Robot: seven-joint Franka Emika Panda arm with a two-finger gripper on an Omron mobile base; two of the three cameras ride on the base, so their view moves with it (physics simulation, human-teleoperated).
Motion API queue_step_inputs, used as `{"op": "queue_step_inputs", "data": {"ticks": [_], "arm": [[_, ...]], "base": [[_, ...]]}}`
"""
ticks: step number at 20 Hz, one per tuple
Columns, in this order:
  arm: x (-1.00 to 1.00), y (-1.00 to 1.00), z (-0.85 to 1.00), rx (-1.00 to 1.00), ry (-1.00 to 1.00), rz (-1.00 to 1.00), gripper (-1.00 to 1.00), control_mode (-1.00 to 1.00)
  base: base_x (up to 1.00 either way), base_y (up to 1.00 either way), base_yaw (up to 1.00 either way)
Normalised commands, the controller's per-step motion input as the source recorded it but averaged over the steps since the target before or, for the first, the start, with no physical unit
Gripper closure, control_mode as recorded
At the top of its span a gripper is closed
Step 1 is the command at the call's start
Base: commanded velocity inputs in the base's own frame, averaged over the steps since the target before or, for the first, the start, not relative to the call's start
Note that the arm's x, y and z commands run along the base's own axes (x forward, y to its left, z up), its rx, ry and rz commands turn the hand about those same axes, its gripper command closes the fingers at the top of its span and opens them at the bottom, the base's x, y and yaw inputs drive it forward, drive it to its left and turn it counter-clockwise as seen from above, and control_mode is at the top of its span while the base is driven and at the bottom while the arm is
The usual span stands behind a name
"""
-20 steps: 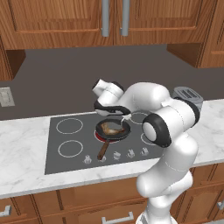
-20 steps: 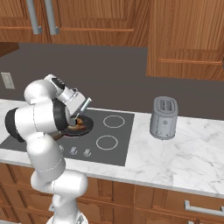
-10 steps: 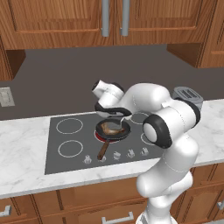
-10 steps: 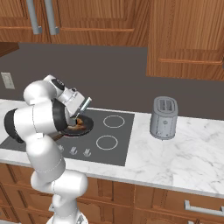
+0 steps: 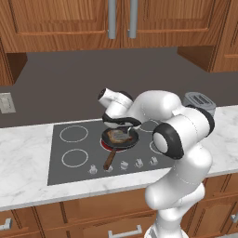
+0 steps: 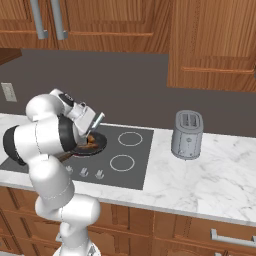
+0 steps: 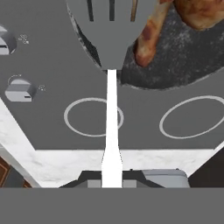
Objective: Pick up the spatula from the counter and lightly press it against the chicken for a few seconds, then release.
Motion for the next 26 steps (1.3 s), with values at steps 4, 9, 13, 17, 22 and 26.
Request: {"op": "queue_step_inputs", "data": {"ticks": [4, 9, 13, 17, 22, 26], "arm": [[0.02, 0.00, -0.09, 0.00, -0.01, 0.05, 1.00, -1.00], [0.13, 0.00, 0.00, 0.00, -0.01, 0.06, 1.00, -1.00], [0.24, 0.00, 0.00, 0.00, 0.00, 0.06, 1.00, -1.00], [0.21, 0.00, 0.00, 0.00, 0.00, 0.05, 1.00, -1.00], [0.19, 0.00, -0.04, 0.00, 0.00, 0.05, 1.00, -1.00], [0.15, 0.00, -0.10, 0.00, 0.00, 0.04, 1.00, -1.00]], "base": [[0.00, 0.00, 0.00], [0.00, 0.00, 0.00], [0.00, 0.00, 0.00], [0.00, 0.00, 0.00], [0.00, 0.00, 0.00], [0.00, 0.00, 0.00]]}}
